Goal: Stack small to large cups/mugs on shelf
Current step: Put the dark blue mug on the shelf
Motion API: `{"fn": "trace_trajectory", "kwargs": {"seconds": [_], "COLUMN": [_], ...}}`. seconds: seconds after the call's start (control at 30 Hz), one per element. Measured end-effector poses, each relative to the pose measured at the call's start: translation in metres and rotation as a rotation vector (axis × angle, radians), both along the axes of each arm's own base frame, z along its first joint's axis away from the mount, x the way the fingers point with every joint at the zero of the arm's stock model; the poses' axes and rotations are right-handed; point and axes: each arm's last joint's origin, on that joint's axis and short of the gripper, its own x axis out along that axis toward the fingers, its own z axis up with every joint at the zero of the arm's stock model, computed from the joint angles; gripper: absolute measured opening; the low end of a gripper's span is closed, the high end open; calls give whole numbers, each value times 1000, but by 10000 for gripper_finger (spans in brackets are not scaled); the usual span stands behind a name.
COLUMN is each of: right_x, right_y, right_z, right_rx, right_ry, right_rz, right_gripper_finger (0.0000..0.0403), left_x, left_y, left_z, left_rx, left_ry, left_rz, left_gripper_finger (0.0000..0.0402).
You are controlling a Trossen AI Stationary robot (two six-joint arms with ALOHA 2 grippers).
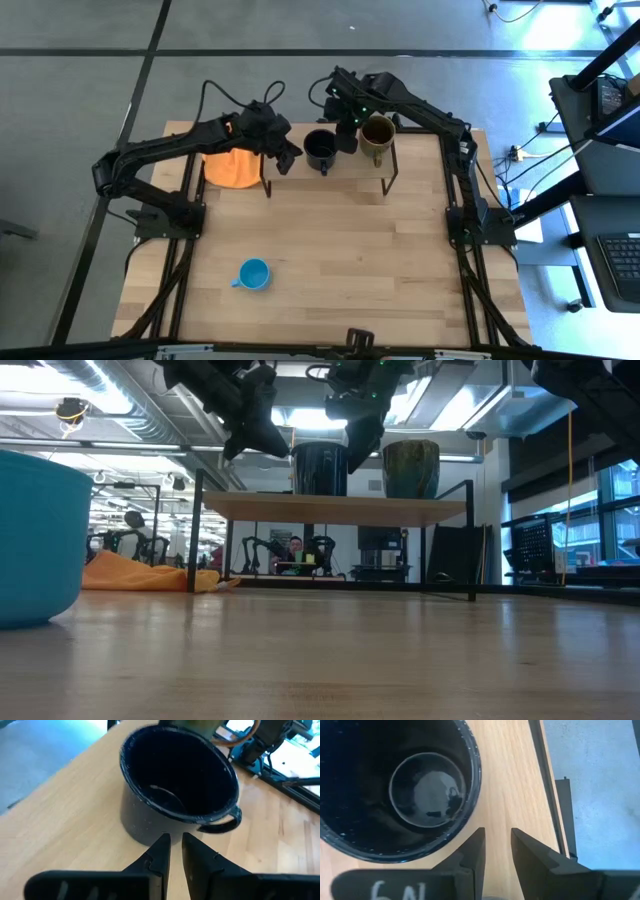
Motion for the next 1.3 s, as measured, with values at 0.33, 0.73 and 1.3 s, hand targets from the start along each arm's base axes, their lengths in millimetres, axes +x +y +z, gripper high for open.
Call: {"fn": "trace_trajectory", "kwargs": {"seconds": [0.33,0.73,1.3], "right_x": [-1,0,1], "right_y": [-2,-7,-8], "right_z": [0,2,3], "right_rx": [-12,-139,-153], "right_ry": [3,38,15], "right_rz": [-8,-46,-53], "right_gripper_finger": [94,94,94], "left_x": [5,17,26], "left_y": [0,4,16], "left_z": [-2,-9,-23], "left_rx": [-45,-34,-32], "left_ry": [-32,-48,-29], "left_rz": [-33,-47,-50], "left_gripper_finger": [43,43,43]}}
